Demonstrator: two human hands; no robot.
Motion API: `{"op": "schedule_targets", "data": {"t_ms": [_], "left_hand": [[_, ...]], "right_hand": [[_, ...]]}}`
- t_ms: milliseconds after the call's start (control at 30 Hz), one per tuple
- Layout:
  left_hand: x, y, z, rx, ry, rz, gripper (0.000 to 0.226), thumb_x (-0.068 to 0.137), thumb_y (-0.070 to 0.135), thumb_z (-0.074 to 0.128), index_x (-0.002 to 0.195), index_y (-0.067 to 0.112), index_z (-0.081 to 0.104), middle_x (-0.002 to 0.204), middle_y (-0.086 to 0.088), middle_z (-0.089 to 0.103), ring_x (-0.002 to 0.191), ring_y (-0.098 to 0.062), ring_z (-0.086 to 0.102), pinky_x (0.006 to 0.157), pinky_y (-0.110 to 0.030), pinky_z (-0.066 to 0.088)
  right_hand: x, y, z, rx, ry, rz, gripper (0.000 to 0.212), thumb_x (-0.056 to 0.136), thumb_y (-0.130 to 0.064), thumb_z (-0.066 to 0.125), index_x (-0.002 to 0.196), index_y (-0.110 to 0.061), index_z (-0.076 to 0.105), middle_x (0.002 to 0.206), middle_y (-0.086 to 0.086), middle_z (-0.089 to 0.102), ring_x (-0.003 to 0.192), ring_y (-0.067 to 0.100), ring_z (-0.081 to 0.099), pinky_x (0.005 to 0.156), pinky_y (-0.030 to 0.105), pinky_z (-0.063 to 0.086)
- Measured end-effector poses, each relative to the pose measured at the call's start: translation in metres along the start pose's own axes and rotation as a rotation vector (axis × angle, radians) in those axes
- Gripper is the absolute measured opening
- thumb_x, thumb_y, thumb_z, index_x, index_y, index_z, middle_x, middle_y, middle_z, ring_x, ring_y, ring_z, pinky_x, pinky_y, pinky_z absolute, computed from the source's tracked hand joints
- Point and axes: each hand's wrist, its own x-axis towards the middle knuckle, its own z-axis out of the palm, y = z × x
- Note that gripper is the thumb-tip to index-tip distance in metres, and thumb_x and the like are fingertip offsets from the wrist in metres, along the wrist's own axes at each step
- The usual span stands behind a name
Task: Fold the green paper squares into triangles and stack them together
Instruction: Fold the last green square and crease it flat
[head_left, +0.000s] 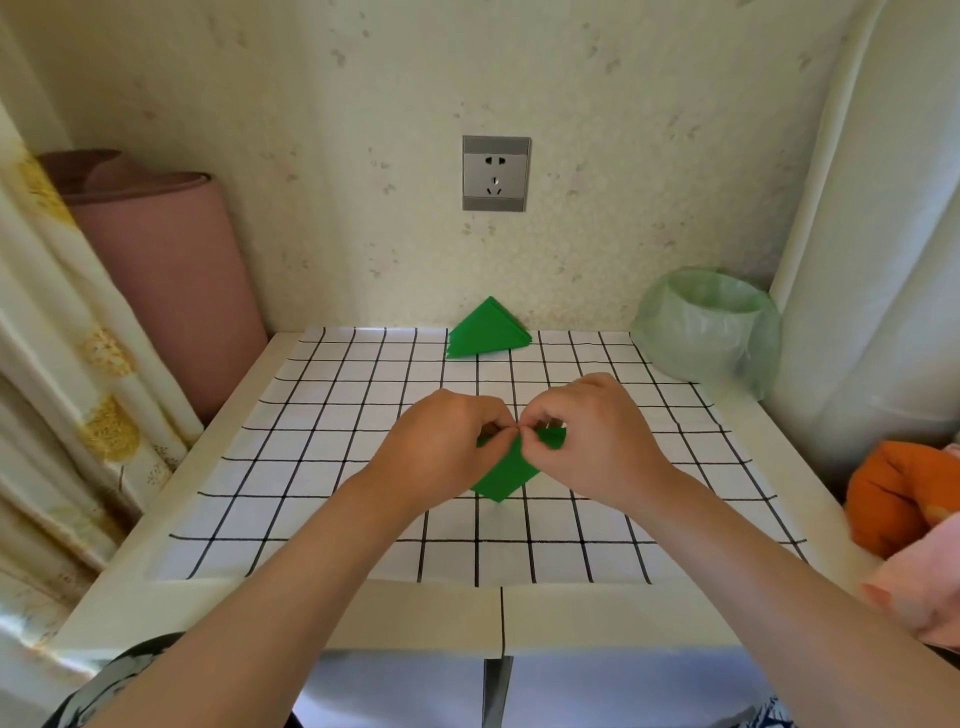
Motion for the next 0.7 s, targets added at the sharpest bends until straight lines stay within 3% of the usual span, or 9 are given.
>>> {"op": "schedule_targets", "data": {"t_ms": [300,500,567,633,700], "left_hand": [[0.002,-0.018,-0.023,0.137,0.023,-0.025,0.013,0.095,0.031,0.056,0.094,0.031,0.068,0.083,0.014,0.070,0.074,-0.007,0.062,0.062,-0.028,0.051],[0.001,-0.029,-0.034,0.205,0.053,-0.058,0.013,0.094,0.030,0.055,0.092,0.031,0.067,0.082,0.013,0.070,0.074,-0.010,0.061,0.064,-0.030,0.051],[0.000,-0.028,-0.033,0.195,0.054,-0.052,0.013,0.094,0.030,0.054,0.092,0.031,0.067,0.082,0.013,0.069,0.073,-0.009,0.061,0.064,-0.030,0.052],[0.000,-0.024,-0.028,0.183,0.043,-0.028,0.013,0.094,0.031,0.054,0.092,0.032,0.067,0.081,0.014,0.069,0.071,-0.007,0.060,0.063,-0.031,0.053],[0.000,-0.019,-0.023,0.161,0.046,0.005,0.012,0.094,0.031,0.055,0.091,0.032,0.067,0.079,0.013,0.069,0.069,-0.008,0.060,0.062,-0.033,0.052]], "right_hand": [[0.005,0.015,-0.009,-0.049,0.007,0.056,0.011,0.076,-0.023,0.068,0.069,-0.030,0.065,0.062,-0.023,0.059,0.056,0.003,0.056,0.087,0.028,0.042],[0.004,0.028,-0.016,-0.051,0.093,0.170,0.020,0.073,-0.022,0.067,0.066,-0.037,0.057,0.055,-0.027,0.049,0.052,0.000,0.053,0.070,0.023,0.041],[0.002,0.027,-0.015,0.006,0.126,0.170,0.015,0.077,-0.022,0.066,0.071,-0.034,0.060,0.063,-0.024,0.056,0.059,0.004,0.059,0.066,0.023,0.043],[0.001,0.020,-0.010,0.044,0.106,0.091,0.006,0.083,-0.029,0.062,0.087,-0.029,0.066,0.083,-0.020,0.065,0.079,0.003,0.061,0.079,0.026,0.044],[0.001,0.012,-0.004,0.013,0.056,0.002,0.024,0.087,-0.040,0.059,0.105,-0.028,0.068,0.102,-0.018,0.067,0.098,0.003,0.057,0.091,0.030,0.038]]}}
